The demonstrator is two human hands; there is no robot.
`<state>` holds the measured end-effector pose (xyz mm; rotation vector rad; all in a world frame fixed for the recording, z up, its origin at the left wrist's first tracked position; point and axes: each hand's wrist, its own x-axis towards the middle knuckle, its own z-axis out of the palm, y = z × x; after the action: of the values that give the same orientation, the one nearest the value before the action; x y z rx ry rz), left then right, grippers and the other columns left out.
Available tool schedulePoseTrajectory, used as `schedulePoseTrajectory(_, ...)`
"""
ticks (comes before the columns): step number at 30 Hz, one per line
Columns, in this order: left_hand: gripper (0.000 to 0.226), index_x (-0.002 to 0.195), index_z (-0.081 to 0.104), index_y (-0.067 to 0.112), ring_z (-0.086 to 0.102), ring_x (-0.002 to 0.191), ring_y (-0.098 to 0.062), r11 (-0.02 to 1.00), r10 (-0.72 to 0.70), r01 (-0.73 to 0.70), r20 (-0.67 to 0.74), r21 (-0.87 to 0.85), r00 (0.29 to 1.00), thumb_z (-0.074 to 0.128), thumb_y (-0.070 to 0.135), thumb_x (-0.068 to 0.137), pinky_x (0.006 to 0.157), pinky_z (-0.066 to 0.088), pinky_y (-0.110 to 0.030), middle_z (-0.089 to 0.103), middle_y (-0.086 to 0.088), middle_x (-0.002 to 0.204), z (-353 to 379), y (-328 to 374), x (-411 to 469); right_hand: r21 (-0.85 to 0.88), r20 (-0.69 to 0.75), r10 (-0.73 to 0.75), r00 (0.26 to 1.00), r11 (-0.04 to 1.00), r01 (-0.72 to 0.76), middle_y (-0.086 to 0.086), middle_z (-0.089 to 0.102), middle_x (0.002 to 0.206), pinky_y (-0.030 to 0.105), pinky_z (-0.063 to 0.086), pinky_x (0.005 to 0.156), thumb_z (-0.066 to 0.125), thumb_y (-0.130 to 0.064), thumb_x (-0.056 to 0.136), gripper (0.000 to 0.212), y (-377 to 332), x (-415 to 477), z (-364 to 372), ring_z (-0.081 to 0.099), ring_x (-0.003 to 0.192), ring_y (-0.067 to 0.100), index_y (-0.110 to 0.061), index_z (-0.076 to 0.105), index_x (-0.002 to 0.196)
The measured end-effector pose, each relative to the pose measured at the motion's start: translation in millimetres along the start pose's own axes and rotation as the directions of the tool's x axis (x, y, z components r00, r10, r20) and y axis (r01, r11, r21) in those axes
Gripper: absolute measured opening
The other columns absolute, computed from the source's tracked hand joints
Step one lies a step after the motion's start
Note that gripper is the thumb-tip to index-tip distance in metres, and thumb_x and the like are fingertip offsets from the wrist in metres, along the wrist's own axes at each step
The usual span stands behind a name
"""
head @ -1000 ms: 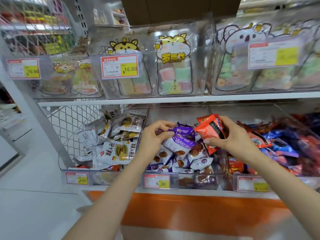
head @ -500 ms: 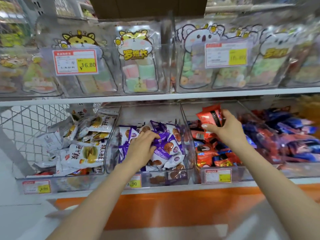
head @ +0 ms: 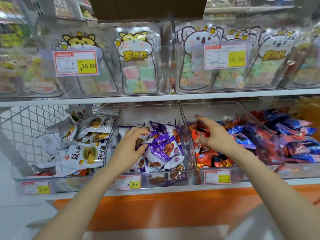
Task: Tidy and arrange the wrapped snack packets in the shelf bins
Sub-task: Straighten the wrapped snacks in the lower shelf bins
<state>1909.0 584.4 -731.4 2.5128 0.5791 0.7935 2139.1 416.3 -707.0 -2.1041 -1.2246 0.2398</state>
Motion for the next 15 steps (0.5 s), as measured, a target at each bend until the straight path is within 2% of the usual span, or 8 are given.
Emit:
schedulePoseTrajectory(2,0.034,0.119,0.056,0.022,0.042,0.115,0.001,1.000,-0.010,0.009,-0.049,-0.008,0.999,0.062,0.010,0.087,0.094,0.028,-0.011,0.047,0.017,0.121,-10,-1,-6,0.061,-0.107,-0.074,0.992,0.995,0.080,0.001,0.045,0.142,0.034,0.033,0.110,0.072,-0.013,0.081,0.068,-12,-7,2,0.041,0.132,0.018,-0.025,0.041,0.141)
schedulePoseTrajectory(5,0.034,0.120,0.056,0.020,0.040,0.115,0.002,1.000,-0.027,0.028,-0.101,0.010,0.995,0.061,0.010,0.087,0.098,0.031,-0.021,0.048,0.012,0.124,-30,-6,-16,0.048,-0.169,-0.189,0.967,0.979,0.200,-0.002,0.053,0.133,0.029,0.035,0.106,0.066,-0.012,0.085,0.052,-34,-16,12,0.047,0.124,0.013,-0.021,0.050,0.133)
schedulePoseTrajectory(8,0.036,0.121,0.055,0.018,0.041,0.117,-0.003,0.995,-0.090,0.096,-0.171,0.025,0.981,0.061,0.007,0.087,0.100,0.033,-0.022,0.049,0.007,0.127,-55,-20,-29,0.023,-0.094,-0.296,0.951,0.954,0.299,-0.011,0.053,0.121,0.022,0.035,0.100,0.065,-0.012,0.086,0.044,-60,-25,30,0.045,0.113,0.002,-0.022,0.055,0.128)
schedulePoseTrajectory(10,0.036,0.120,0.055,0.019,0.044,0.115,-0.005,0.988,-0.145,0.151,-0.232,0.012,0.962,0.061,0.007,0.087,0.098,0.035,-0.020,0.050,0.005,0.124,-74,-32,-39,0.034,-0.037,-0.342,0.939,0.939,0.343,-0.014,0.054,0.119,0.017,0.034,0.099,0.064,-0.012,0.087,0.041,-76,-31,43,0.046,0.111,-0.001,-0.024,0.057,0.126)
schedulePoseTrajectory(11,0.035,0.119,0.056,0.019,0.044,0.114,-0.007,0.983,-0.171,0.182,-0.252,0.020,0.952,0.063,0.009,0.087,0.098,0.037,-0.023,0.051,0.005,0.122,-83,-39,-44,0.040,-0.016,-0.363,0.932,0.931,0.364,-0.014,0.055,0.119,0.015,0.032,0.098,0.063,-0.012,0.088,0.039,-84,-32,48,0.046,0.112,-0.001,-0.025,0.058,0.125)
schedulePoseTrajectory(13,0.034,0.119,0.057,0.017,0.045,0.114,-0.011,0.960,-0.228,0.260,-0.247,0.107,0.942,0.066,0.016,0.086,0.098,0.038,-0.033,0.052,0.004,0.118,-99,-59,-55,0.059,0.025,-0.396,0.918,0.917,0.394,-0.015,0.057,0.117,0.015,0.034,0.098,0.063,-0.012,0.088,0.036,-102,-31,60,0.048,0.111,0.000,-0.024,0.060,0.122)
schedulePoseTrajectory(15,0.038,0.118,0.059,0.015,0.050,0.115,-0.021,0.917,-0.240,0.284,-0.182,0.279,0.954,0.070,0.020,0.082,0.095,0.042,-0.042,0.057,-0.002,0.118,-112,-81,-64,0.065,0.069,-0.429,0.901,0.903,0.425,-0.014,0.059,0.118,0.018,0.037,0.098,0.062,-0.015,0.089,0.033,-122,-26,72,0.049,0.111,0.001,-0.024,0.062,0.120)
